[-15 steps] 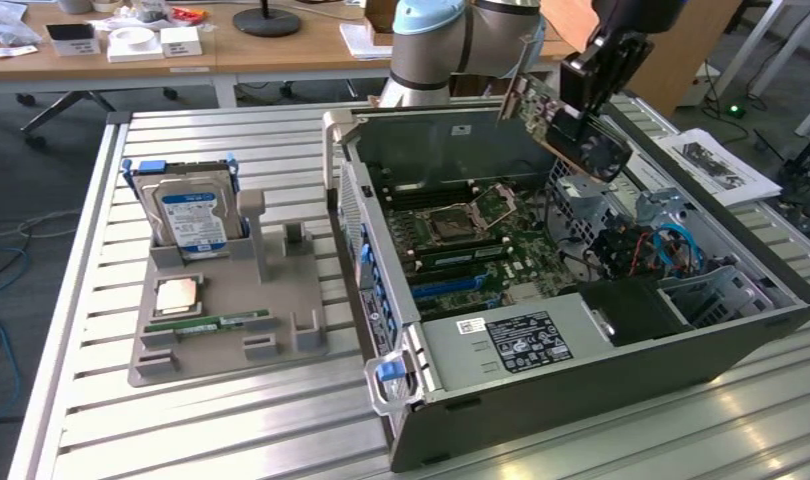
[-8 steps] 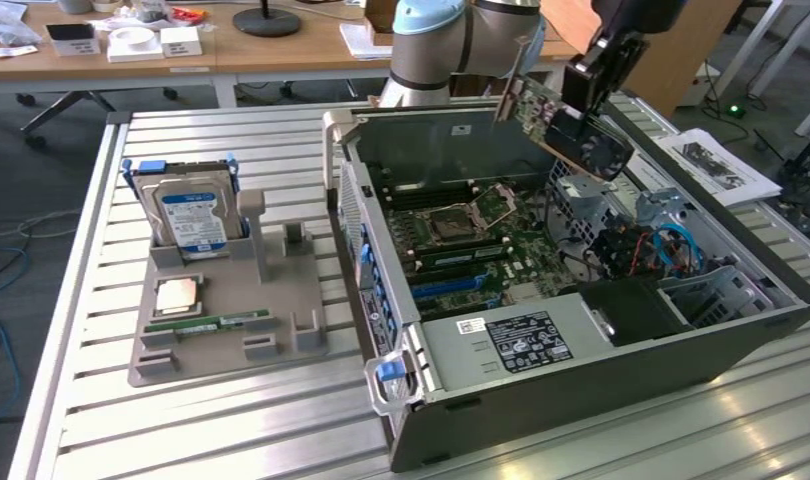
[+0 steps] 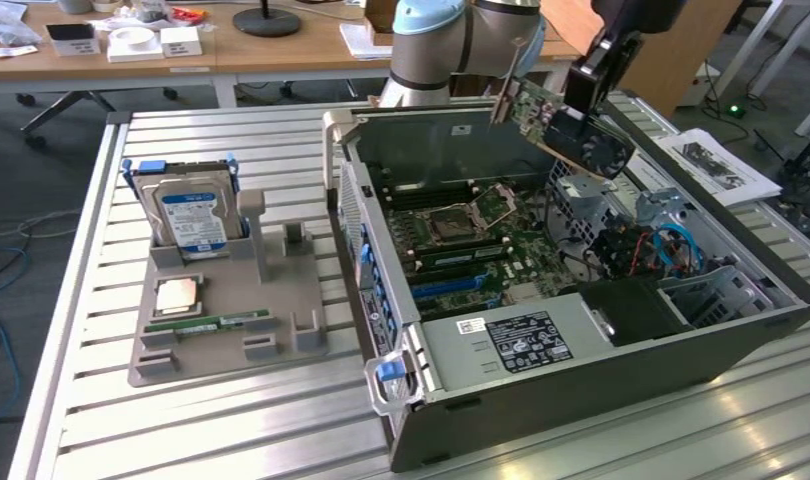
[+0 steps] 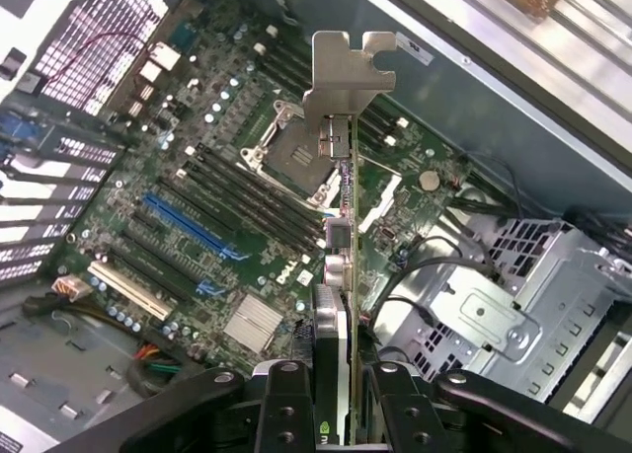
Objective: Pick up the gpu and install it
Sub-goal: 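Insert the gpu into the slot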
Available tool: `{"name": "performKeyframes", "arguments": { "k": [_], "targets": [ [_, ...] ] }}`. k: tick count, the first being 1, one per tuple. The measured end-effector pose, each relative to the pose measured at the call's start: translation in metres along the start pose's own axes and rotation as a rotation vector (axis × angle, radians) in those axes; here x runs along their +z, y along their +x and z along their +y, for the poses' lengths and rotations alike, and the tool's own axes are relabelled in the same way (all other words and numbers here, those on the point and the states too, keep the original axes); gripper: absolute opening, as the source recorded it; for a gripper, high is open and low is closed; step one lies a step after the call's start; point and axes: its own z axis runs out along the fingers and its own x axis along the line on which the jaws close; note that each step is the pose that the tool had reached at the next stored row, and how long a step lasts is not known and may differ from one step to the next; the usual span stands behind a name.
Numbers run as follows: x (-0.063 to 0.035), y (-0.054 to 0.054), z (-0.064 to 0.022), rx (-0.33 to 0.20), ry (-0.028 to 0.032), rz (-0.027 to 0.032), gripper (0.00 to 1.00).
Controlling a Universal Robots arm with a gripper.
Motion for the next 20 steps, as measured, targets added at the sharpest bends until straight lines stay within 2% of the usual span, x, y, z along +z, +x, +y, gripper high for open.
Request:
{"name": "performKeyframes", "arguments": {
  "k": [20],
  "targets": [
    [0.0, 0.0003, 0.0002, -0.208, -0.0031, 0.0096, 0.27]
  ]
}}
